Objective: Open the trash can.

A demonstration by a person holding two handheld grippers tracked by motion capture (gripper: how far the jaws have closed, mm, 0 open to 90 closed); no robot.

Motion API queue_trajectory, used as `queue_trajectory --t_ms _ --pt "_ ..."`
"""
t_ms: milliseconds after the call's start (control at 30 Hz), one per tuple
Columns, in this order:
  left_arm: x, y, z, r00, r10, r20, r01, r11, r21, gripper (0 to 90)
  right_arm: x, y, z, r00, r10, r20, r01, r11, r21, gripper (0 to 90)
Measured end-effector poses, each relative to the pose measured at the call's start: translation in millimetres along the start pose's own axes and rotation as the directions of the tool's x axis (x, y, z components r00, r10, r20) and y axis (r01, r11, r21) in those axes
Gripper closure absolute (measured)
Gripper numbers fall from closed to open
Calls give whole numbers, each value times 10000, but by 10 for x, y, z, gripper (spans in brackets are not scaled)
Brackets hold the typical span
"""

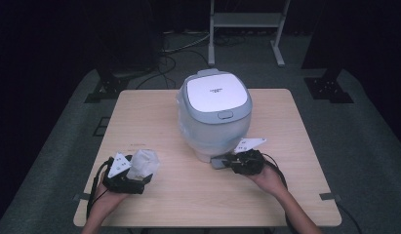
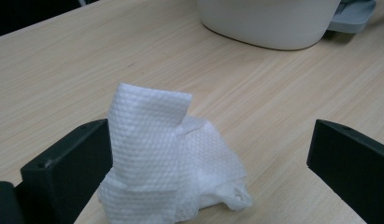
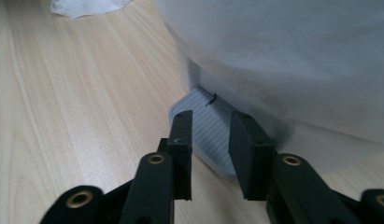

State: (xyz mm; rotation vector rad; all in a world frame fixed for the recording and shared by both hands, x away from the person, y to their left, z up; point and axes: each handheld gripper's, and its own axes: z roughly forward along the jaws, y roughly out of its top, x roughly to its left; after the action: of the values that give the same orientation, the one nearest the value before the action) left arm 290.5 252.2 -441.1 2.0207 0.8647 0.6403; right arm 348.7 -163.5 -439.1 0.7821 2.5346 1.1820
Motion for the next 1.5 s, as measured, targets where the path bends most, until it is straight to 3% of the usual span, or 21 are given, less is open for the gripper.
queue_trajectory --t_ms 800,1500 --pt "20 -25 11 9998 -162 98 160 9998 127 20 -42 56 251 9997 -25 223 24 10000 48 737" --pt "44 -28 -4 9989 -464 65 464 9989 10 20 30 43 290 9971 -313 688 306 9995 120 736"
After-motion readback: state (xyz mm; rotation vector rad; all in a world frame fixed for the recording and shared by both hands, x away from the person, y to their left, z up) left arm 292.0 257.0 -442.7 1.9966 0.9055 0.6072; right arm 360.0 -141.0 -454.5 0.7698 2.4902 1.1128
